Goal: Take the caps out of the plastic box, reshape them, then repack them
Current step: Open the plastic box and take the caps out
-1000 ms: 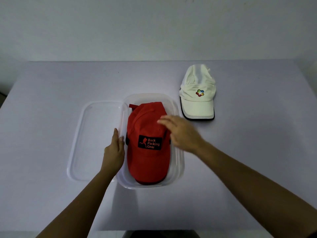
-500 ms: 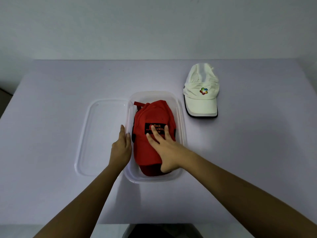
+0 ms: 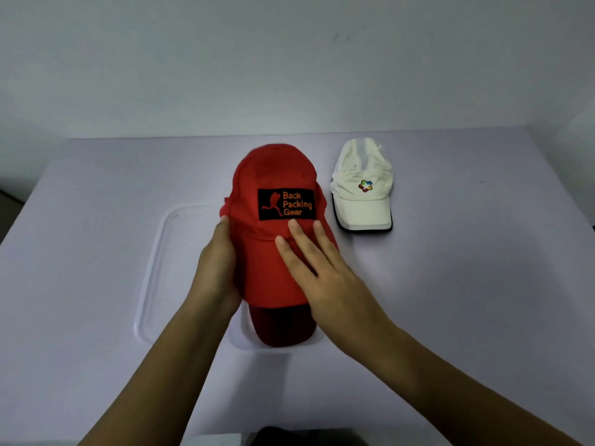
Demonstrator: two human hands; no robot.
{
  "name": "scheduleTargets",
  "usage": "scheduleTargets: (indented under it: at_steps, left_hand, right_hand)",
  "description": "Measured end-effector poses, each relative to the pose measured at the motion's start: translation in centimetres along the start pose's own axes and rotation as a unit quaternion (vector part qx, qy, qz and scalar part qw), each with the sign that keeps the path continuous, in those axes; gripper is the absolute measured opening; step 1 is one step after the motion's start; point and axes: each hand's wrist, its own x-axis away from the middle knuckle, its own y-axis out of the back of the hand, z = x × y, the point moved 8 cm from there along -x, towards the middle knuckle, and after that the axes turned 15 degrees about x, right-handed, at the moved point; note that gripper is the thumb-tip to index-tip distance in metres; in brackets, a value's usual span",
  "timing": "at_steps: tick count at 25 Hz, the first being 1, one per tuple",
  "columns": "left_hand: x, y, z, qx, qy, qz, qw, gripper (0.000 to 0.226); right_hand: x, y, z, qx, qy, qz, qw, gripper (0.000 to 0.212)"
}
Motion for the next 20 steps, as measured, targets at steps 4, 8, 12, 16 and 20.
scheduleTargets:
  at_steps: [4,8,12,16,20]
  left_hand:
    - [2.6,-5.3,-0.3,0.021,-0.144,0.047,0.988,0.033]
    - [3.5,-11.7,6.7,0.021,-0.134,0.157,0.978,0.026]
    - [2.9,-15.6,17.9,-0.108,-0.057,0.179,0.976,0.029]
    - [2.7,-17.3,26.8,-0.208,0.023,0.193,0.959,0.022]
    - [1.8,-19.5,31.5,-0.297,0.011,0.244,0.923,0.078]
  right_hand:
    - [4.8,1.5,-4.2,-0.252,-0.017,0.012,0.968,0.083]
    - [10.8,1.0,-14.3,-0.427,-0.288,-0.08,0.854,0.1]
    - [17.2,-4.2,-21.8,-0.387,-0.405,-0.074,0.825,0.102]
    - [22.7,-10.2,-26.8,-0.358,-0.449,-0.001,0.819,0.099]
    - [23.7,-12.7,-30.3,-0.342,-0.448,0.029,0.826,0.095]
